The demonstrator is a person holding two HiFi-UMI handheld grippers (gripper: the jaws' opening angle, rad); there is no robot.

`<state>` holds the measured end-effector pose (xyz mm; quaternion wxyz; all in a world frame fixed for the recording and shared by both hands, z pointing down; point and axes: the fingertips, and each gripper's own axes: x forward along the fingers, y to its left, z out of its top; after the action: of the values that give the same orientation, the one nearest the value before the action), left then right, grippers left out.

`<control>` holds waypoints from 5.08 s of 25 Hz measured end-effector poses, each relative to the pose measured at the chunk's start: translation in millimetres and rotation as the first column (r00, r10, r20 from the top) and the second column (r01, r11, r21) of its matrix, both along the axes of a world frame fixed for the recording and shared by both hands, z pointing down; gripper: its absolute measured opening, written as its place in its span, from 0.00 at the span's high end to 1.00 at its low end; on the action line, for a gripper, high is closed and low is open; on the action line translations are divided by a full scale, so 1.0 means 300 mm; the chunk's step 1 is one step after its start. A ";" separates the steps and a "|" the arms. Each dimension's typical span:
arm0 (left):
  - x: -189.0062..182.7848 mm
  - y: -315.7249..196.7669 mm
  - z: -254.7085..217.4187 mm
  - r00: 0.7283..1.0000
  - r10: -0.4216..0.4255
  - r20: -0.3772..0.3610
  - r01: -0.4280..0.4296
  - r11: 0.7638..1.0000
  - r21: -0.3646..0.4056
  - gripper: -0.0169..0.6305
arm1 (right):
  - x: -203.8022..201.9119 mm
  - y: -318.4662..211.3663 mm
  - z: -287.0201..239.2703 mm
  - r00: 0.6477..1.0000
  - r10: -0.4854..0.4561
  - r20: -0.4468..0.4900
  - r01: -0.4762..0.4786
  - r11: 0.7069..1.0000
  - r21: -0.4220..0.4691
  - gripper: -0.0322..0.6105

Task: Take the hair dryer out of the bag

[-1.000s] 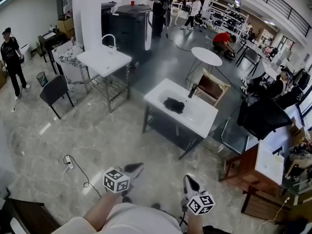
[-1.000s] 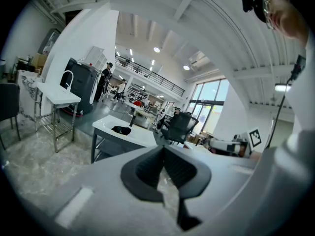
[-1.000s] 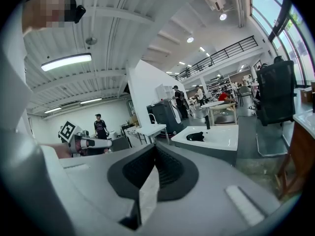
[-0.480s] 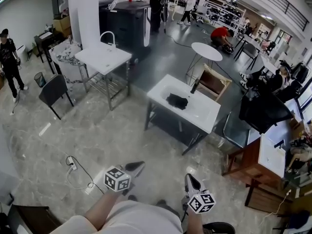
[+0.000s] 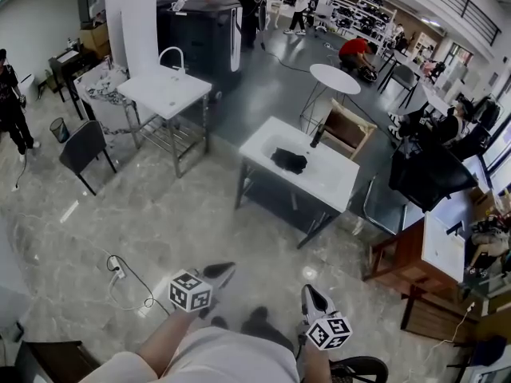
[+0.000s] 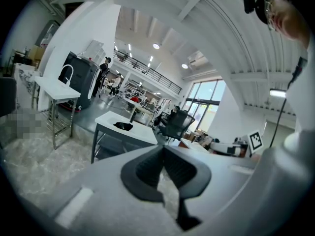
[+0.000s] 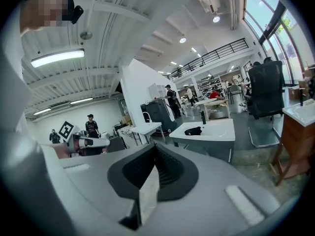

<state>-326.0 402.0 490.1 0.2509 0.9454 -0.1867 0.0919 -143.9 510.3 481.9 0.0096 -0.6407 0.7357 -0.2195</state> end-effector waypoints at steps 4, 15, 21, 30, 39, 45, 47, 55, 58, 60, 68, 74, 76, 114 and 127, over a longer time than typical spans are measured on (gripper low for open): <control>0.014 -0.020 0.014 1.000 -0.009 -0.004 0.009 1.000 -0.004 0.98 | 0.014 -0.027 0.008 1.000 -0.016 -0.003 0.016 1.000 0.004 0.94; 0.090 -0.211 0.010 0.998 -0.062 0.003 0.062 0.998 -0.004 0.98 | 0.121 -0.267 0.018 0.997 -0.078 0.008 0.078 0.997 0.009 0.94; 0.177 -0.352 0.002 0.997 -0.083 0.011 0.083 0.997 0.007 0.98 | 0.212 -0.420 0.030 0.995 -0.102 0.019 0.102 0.995 0.009 0.94; 0.324 -0.525 -0.019 0.994 -0.111 0.020 0.111 0.994 0.002 0.98 | 0.354 -0.635 0.016 0.988 -0.150 0.023 0.150 0.989 0.001 0.94; 0.506 -0.637 0.026 0.989 -0.145 0.038 0.145 0.989 -0.011 0.98 | 0.547 -0.785 0.052 0.982 -0.188 0.021 0.188 0.982 -0.008 0.94; 0.607 -0.704 0.044 0.985 -0.172 0.023 0.173 0.985 -0.009 0.98 | 0.641 -0.864 0.082 0.977 -0.211 0.022 0.211 0.977 -0.015 0.94; 0.641 -0.719 0.050 0.983 -0.183 0.015 0.184 0.983 -0.010 0.98 | 0.668 -0.882 0.090 0.976 -0.218 0.019 0.218 0.976 -0.015 0.94; 0.720 -0.772 0.072 0.981 -0.190 0.025 0.190 0.982 -0.017 0.98 | 0.733 -0.938 0.118 0.974 -0.227 0.029 0.227 0.973 -0.026 0.94; 0.729 -0.805 0.067 0.981 -0.194 0.023 0.194 0.981 -0.017 0.98 | 0.741 -0.965 0.116 0.972 -0.235 0.023 0.235 0.971 -0.032 0.94; 0.737 -0.834 0.070 0.981 -0.194 0.024 0.195 0.981 -0.019 0.98 | 0.746 -0.988 0.117 0.971 -0.239 0.016 0.240 0.970 -0.037 0.94; 0.787 -0.997 0.093 0.985 -0.171 0.015 0.172 0.984 -0.036 0.98 | 0.790 -1.112 0.126 0.981 -0.196 0.005 0.196 0.979 -0.056 0.94; 0.818 -1.166 0.064 0.991 -0.135 -0.005 0.134 0.990 -0.035 0.98 | 0.816 -1.252 0.115 0.987 -0.158 -0.006 0.157 0.985 -0.070 0.94; 0.817 -1.218 0.068 0.992 -0.123 -0.002 0.123 0.992 -0.040 0.98 | 0.822 -1.294 0.115 0.991 -0.132 0.000 0.132 0.989 -0.072 0.94; 0.907 -1.945 0.142 0.989 0.146 0.017 -0.144 0.986 -0.090 0.98 | 0.821 -1.912 0.163 0.995 0.092 -0.038 -0.097 0.985 -0.141 0.94; 1.040 -2.050 0.182 0.999 0.006 0.037 -0.002 0.994 -0.112 0.98 | 1.012 -2.137 0.239 0.997 -0.077 -0.003 0.075 0.984 -0.160 0.94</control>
<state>-13.9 -213.0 544.7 0.2999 0.9283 -0.1841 0.1202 159.7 -130.9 553.5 -0.0534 -0.6118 0.7398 -0.2750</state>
